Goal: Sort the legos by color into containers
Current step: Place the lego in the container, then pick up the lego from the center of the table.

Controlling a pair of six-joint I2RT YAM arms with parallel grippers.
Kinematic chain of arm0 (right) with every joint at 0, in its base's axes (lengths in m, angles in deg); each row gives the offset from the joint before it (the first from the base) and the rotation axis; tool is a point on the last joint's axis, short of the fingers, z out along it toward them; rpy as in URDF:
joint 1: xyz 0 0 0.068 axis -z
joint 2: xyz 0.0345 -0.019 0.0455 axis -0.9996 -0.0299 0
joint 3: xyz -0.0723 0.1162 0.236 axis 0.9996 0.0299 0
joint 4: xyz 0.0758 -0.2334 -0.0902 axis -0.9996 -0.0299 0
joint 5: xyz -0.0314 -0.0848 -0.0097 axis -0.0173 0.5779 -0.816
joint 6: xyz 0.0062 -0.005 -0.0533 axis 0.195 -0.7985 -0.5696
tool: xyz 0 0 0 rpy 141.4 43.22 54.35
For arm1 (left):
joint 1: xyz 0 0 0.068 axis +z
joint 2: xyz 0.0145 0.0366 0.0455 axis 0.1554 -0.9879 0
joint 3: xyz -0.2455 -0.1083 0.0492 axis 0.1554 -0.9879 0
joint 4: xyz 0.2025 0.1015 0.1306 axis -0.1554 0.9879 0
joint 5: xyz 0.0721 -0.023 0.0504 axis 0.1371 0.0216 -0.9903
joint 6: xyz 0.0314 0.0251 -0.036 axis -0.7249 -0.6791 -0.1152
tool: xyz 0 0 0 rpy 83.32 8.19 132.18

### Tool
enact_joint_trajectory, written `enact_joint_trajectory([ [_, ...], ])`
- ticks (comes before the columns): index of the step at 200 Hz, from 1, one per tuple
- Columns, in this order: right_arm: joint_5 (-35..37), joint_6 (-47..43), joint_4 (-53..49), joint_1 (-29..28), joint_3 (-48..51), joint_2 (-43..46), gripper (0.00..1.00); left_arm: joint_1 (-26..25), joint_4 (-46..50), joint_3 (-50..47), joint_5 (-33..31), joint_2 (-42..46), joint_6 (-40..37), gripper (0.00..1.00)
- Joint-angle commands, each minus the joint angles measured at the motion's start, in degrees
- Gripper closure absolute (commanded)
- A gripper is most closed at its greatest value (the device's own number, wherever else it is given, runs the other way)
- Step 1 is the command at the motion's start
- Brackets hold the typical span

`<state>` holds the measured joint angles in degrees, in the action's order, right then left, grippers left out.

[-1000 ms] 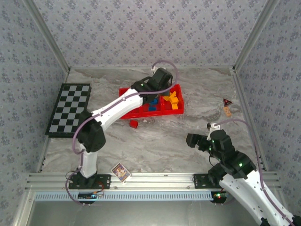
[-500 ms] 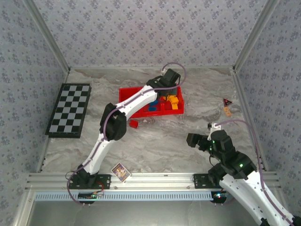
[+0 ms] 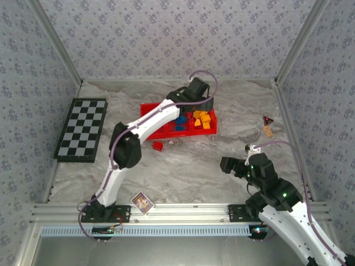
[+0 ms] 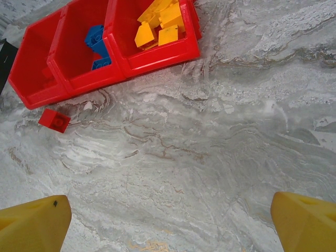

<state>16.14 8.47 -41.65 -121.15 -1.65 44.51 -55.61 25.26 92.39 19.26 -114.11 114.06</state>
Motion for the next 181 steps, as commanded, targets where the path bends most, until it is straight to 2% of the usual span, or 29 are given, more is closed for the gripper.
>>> enact_joint_trajectory([
  [1,1.10,-0.33,-1.34,0.28,-1.58,0.60,0.00,-1.26,-0.27,-6.99,-4.79,10.79,-4.55,0.00],
  [55,0.67,-0.43,-1.07,0.42,-1.58,0.59,0.00,-1.05,-1.68,-34.68,-8.82,32.87,-3.65,0.00],
  [103,0.27,-0.33,-0.51,0.43,-1.24,-0.24,0.00,-1.22,0.85,-53.80,-7.20,47.61,1.15,0.00],
  [138,-0.18,-0.33,0.02,0.48,-1.05,-1.33,0.00,-1.30,2.22,-63.44,-7.29,52.32,2.59,0.00],
  [181,-0.55,0.35,0.22,0.52,-0.79,-2.59,0.00,-1.39,1.20,-66.26,-4.45,49.14,-0.29,0.00],
])
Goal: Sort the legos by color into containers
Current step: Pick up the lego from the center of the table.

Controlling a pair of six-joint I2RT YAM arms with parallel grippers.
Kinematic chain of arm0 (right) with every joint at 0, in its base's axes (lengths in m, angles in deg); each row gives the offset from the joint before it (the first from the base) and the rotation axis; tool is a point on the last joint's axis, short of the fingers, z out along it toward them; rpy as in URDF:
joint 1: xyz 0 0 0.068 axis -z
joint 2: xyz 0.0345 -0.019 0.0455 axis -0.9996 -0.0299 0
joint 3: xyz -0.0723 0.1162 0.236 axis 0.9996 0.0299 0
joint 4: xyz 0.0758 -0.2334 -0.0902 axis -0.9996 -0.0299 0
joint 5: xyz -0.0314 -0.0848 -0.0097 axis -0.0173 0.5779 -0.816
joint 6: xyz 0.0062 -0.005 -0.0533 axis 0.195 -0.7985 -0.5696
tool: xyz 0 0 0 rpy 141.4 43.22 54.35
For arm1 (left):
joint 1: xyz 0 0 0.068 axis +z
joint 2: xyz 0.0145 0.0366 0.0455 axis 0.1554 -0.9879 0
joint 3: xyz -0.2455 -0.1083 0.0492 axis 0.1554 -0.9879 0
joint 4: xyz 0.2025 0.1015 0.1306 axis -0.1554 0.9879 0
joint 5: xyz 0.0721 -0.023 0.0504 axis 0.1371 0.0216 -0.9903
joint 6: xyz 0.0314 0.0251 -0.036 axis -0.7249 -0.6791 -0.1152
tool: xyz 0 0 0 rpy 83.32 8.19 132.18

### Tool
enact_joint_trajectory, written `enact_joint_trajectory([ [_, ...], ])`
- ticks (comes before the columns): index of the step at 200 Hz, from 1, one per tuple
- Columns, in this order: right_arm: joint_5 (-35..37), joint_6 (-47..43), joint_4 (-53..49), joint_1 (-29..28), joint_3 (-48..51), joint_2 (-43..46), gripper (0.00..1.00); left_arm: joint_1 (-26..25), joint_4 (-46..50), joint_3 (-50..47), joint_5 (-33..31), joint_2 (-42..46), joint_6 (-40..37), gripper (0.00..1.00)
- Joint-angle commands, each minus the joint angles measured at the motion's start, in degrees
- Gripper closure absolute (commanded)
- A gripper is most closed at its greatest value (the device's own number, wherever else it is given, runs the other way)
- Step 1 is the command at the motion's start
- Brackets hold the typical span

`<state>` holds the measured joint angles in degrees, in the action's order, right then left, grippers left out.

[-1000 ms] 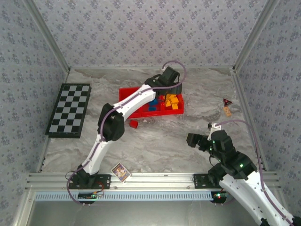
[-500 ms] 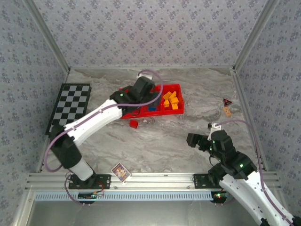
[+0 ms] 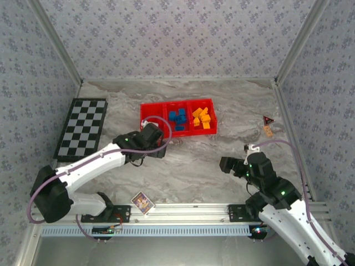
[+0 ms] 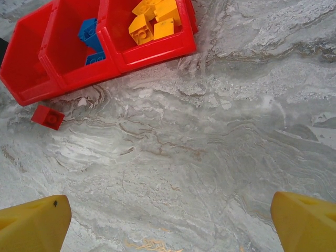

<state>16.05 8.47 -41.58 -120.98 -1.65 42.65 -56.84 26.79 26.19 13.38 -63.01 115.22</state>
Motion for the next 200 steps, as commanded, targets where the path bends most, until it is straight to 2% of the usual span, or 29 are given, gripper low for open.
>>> enact_joint_trajectory([
  [1,-0.47,0.36,0.17,0.34,-0.79,-0.77,0.00,-0.17,-0.36,-0.01,1.46,-2.12,-1.47,0.00],
  [49,-0.74,0.46,-0.88,0.41,-0.69,-1.24,0.00,0.52,-2.21,1.56,3.34,-11.66,-3.77,0.00],
  [83,-1.03,0.46,-0.79,0.36,-0.70,-1.27,0.01,3.45,-3.85,3.61,5.59,-18.23,-5.22,0.03],
  [156,-1.02,0.46,-0.67,0.42,-0.44,-1.59,0.00,7.46,-10.05,6.79,9.66,-26.86,-8.24,0.10],
  [200,-0.22,0.46,-0.87,0.51,-0.52,-1.77,0.00,9.63,-10.75,9.32,12.14,-30.27,-7.28,0.19],
])
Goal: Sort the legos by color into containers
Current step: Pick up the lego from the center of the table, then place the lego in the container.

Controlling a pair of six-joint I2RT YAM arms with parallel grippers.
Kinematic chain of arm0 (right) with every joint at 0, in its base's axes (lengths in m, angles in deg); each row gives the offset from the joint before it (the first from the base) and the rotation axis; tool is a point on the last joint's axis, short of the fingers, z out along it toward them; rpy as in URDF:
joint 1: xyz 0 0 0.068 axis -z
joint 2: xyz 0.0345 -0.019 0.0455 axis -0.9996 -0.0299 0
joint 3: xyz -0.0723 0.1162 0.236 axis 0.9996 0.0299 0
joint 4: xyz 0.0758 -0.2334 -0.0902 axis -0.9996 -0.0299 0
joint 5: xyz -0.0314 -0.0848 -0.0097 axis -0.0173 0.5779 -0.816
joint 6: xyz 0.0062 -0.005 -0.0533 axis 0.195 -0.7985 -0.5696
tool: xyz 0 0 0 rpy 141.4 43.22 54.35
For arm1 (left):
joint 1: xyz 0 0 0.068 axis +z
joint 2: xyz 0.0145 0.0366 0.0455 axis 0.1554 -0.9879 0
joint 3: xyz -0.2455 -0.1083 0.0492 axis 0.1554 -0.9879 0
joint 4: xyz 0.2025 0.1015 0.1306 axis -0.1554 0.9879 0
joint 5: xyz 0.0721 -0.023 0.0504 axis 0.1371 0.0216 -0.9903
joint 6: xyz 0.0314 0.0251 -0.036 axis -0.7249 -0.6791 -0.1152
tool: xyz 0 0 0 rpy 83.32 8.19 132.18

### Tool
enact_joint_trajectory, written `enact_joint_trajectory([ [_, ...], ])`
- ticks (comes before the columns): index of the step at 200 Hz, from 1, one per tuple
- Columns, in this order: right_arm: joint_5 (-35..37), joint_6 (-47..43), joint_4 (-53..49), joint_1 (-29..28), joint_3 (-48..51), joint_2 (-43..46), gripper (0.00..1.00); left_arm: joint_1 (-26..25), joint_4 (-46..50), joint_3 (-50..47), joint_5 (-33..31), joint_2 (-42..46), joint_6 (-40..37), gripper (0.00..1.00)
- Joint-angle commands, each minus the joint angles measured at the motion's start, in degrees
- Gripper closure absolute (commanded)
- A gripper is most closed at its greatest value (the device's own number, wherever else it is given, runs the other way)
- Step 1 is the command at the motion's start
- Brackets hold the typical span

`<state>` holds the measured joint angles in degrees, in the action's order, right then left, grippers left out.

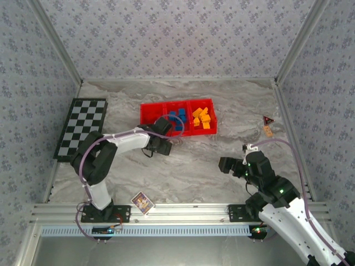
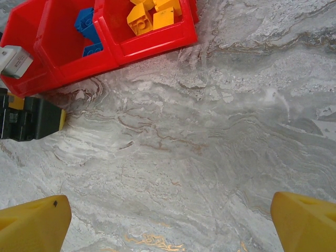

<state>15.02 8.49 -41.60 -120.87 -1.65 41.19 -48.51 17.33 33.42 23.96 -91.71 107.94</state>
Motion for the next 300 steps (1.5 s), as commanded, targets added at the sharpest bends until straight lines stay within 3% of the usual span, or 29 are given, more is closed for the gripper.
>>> enact_joint_trajectory([
  [1,0.81,0.44,-0.85,0.40,-0.52,-0.30,0.00,1.32,-1.29,2.06,1.60,-1.63,0.04,0.19],
  [25,1.00,0.44,-0.93,0.41,-0.52,-0.43,0.00,1.72,-1.57,2.21,1.92,-2.22,0.60,0.28],
  [51,1.07,0.44,-0.69,0.52,-0.44,-0.93,0.00,1.69,-1.41,2.05,1.67,-2.18,1.67,0.56],
  [82,0.99,0.35,-0.81,0.72,-0.70,-1.73,0.00,1.67,-1.43,-0.05,1.01,0.92,4.72,0.69],
  [113,1.06,0.35,-1.03,1.02,-1.04,-1.77,0.01,1.10,0.02,-2.87,-2.61,9.42,7.73,0.73],
  [154,1.03,0.44,-1.03,1.20,-0.79,-1.86,0.00,0.45,4.13,-1.93,-13.45,24.71,8.77,0.74],
  [181,1.06,0.44,-1.03,1.24,-0.45,-1.76,0.00,1.97,1.26,-0.42,-17.39,29.77,5.72,0.67],
  [203,1.16,1.88,-1.21,1.23,-0.30,-1.77,0.01,5.24,4.71,6.57,-16.85,25.43,5.73,0.67],
  [255,0.98,2.42,-1.64,1.27,-0.35,-1.30,0.00,9.48,13.83,27.42,-13.79,5.57,6.35,0.69],
  [300,1.02,2.29,-1.29,1.26,0.05,-0.48,0.00,10.41,20.84,39.34,-8.81,-7.56,7.52,0.70],
])
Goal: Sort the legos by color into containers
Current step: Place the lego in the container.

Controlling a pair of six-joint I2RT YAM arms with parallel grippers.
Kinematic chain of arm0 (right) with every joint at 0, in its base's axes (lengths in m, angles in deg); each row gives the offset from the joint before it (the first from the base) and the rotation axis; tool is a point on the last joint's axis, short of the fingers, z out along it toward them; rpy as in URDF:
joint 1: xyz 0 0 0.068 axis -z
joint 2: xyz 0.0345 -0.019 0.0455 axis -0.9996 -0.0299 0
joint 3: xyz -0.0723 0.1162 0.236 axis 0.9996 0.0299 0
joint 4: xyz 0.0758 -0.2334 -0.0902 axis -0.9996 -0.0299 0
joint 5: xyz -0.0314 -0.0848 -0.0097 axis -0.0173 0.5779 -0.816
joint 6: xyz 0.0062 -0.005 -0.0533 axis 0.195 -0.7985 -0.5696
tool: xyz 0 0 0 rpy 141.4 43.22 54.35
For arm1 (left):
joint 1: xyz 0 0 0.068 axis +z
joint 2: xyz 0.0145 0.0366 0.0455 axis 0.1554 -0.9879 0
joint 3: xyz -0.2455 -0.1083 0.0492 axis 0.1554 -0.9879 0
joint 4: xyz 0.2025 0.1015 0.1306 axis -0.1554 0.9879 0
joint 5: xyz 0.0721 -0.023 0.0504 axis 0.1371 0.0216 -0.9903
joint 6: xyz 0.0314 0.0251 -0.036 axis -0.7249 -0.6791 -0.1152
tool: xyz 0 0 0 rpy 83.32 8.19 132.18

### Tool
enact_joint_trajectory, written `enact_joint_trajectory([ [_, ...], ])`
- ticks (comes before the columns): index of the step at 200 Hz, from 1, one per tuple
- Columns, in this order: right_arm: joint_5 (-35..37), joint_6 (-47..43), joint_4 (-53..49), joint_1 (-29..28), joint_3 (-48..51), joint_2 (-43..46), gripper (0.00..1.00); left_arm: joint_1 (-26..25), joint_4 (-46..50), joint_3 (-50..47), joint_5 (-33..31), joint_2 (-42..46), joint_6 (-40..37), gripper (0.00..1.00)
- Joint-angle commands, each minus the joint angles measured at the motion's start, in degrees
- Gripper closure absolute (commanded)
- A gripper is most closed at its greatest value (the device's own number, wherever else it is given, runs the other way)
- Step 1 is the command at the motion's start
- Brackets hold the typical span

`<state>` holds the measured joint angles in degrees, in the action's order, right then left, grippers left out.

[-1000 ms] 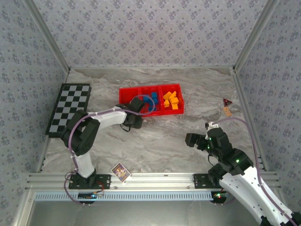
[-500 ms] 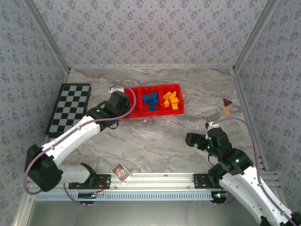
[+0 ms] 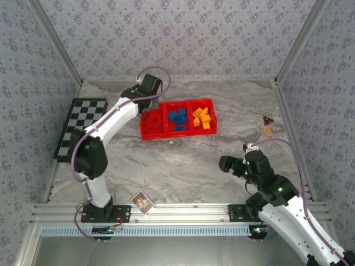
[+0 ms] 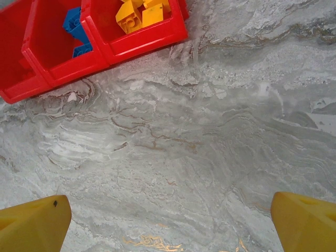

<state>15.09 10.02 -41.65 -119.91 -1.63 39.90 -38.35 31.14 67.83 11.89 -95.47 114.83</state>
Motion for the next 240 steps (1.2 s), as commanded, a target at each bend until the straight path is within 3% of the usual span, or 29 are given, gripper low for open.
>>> enact_joint_trajectory([
  [1,0.93,0.80,-1.25,0.31,0.05,0.85,0.00,0.28,7.03,5.05,3.38,-3.99,0.69,0.70],
  [54,0.56,0.54,-0.28,0.25,0.86,0.74,0.00,0.23,4.14,1.20,7.18,-6.05,3.03,0.62],
  [112,0.66,0.51,-0.28,0.24,0.99,0.73,0.00,0.27,3.27,0.87,7.35,-5.06,2.43,0.42],
  [154,0.67,0.58,-0.52,0.33,0.80,0.73,0.00,0.24,1.59,-2.34,7.59,-2.19,2.95,0.39],
  [195,0.97,0.41,-0.48,0.31,0.77,0.72,0.00,0.25,-6.73,-10.23,10.03,6.34,2.78,0.38],
  [225,1.30,-0.12,-0.36,0.32,0.48,0.40,0.00,0.23,-13.17,-17.23,12.92,14.88,2.04,0.24],
  [238,1.79,-0.21,-0.06,0.39,0.02,-0.02,0.01,0.23,-14.70,-19.45,13.15,18.71,1.20,0.14],
  [240,1.88,-0.19,0.11,0.39,-0.07,-0.12,0.01,0.25,-14.94,-19.80,13.16,19.39,1.00,0.06],
])
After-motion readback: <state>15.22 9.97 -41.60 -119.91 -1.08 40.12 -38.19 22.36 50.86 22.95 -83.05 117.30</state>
